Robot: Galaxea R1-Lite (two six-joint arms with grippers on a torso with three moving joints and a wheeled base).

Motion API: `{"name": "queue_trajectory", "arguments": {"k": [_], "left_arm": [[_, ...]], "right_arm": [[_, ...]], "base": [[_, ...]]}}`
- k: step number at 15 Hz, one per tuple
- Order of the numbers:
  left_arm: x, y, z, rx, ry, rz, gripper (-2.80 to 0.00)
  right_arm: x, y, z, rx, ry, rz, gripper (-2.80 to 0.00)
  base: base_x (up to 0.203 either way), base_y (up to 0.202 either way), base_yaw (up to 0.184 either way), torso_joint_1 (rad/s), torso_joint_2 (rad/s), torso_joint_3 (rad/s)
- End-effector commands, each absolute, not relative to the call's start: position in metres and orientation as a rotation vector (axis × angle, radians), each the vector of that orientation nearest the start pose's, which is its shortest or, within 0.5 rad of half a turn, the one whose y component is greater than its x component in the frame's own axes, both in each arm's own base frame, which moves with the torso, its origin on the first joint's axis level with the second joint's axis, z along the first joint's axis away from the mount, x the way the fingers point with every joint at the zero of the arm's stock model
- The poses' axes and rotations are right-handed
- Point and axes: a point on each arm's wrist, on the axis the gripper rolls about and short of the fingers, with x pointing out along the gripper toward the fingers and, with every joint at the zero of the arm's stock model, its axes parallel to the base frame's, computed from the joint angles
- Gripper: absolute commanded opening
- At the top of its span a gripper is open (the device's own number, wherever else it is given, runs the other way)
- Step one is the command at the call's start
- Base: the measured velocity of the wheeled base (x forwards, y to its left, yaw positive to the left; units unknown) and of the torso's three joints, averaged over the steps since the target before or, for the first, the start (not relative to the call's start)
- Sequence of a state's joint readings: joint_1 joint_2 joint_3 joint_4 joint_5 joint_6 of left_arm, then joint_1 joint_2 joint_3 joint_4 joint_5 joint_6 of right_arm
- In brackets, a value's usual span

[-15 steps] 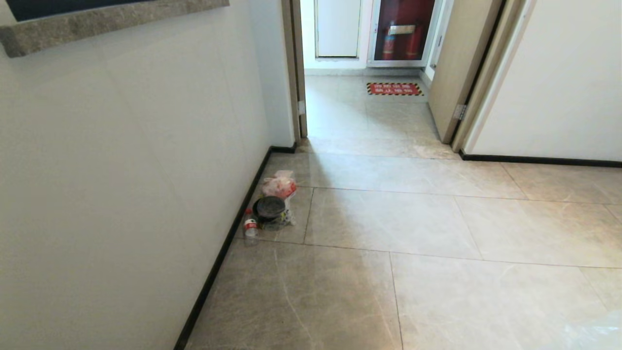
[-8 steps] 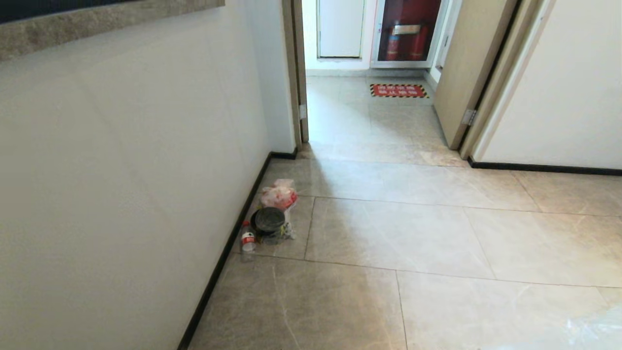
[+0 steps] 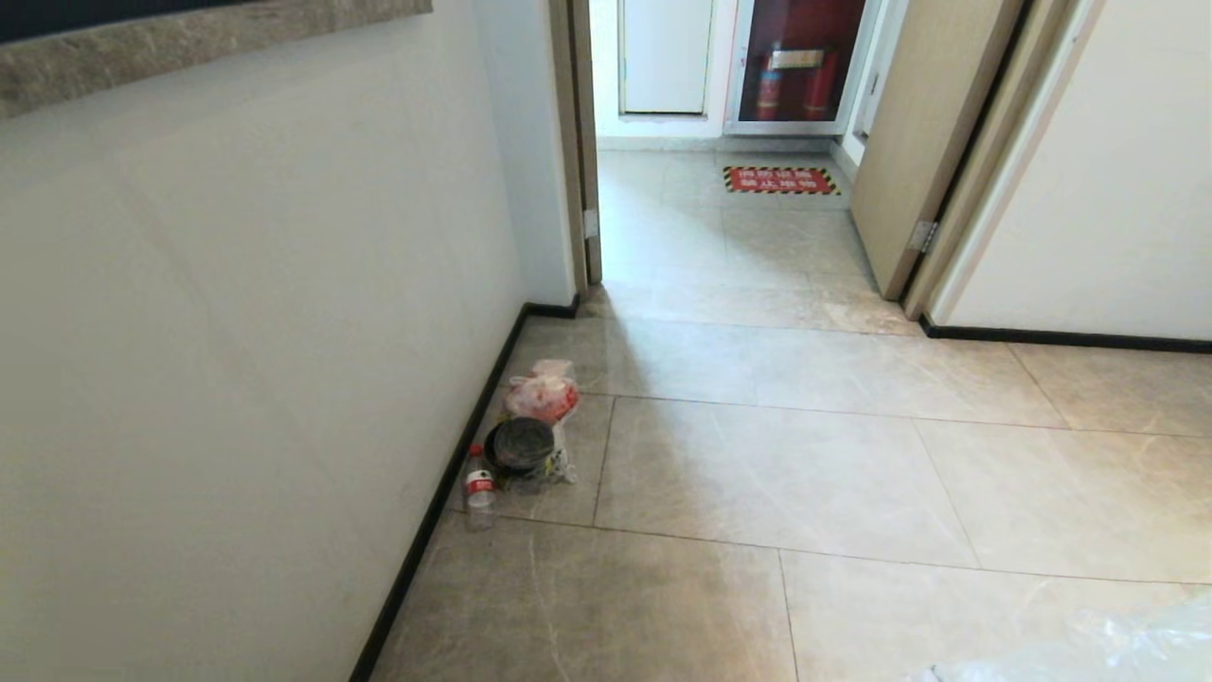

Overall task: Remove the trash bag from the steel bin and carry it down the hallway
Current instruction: Put the trash bag at the door

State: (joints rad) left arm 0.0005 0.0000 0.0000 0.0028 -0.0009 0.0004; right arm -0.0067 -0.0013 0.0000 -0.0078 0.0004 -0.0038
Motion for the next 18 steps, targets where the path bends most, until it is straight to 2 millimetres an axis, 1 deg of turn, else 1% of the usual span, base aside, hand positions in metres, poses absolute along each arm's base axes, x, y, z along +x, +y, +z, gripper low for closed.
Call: {"name": "queue_trajectory", "arguments": {"k": [1,18], "left_arm": [[-0.0228,0.0,0.0752,0.0,0.003,0.0,-2.8],[-0.0229,0.0,0.0748,0.006,0.009,0.002,-2.8]], "right_arm": [[-0.0228,0.0002,0.0759,-0.004,-0.008,-0.007,-2.8],[-0.0228,0.0002,0.076,-0.005,-0.009,-0.008,-2.8]], "base": [[0.0,0.0,0.0,0.0,0.0,0.0],[0.0,0.0,0.0,0.0,0.0,0.0]]}}
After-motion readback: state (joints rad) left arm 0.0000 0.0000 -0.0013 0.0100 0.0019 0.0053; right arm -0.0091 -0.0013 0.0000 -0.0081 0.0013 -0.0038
